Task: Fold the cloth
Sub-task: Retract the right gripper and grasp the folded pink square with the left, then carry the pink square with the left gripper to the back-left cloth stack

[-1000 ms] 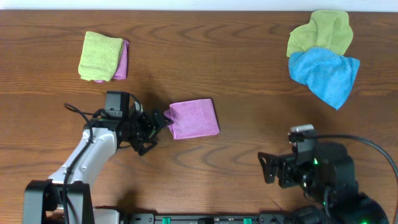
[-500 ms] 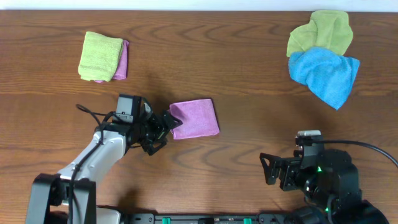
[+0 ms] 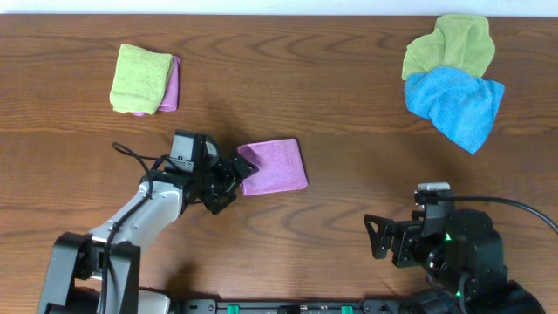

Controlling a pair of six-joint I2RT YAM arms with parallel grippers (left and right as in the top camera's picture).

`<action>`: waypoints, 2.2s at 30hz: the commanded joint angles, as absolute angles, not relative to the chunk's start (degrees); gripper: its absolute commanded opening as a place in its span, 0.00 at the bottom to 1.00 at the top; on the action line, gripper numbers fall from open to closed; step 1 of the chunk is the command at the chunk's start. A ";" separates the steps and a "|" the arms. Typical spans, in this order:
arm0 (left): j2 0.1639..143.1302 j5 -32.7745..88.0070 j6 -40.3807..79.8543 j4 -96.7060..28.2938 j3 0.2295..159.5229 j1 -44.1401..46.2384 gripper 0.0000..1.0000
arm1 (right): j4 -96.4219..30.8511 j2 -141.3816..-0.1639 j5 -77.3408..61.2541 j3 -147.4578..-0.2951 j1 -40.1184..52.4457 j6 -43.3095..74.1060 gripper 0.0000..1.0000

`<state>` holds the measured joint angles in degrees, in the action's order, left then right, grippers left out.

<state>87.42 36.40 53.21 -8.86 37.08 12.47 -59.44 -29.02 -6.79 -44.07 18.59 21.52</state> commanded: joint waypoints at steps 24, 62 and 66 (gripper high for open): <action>99.70 36.32 58.08 11.16 36.71 17.74 0.19 | -59.70 -28.77 -6.44 -43.81 18.31 22.26 0.99; 108.81 18.06 46.59 -2.02 84.40 -8.71 0.06 | -59.68 -28.77 -6.44 -43.81 18.31 22.26 0.99; 108.97 16.93 45.15 -1.17 84.42 -9.30 0.06 | -59.68 -28.77 -6.44 -43.81 18.31 22.26 0.99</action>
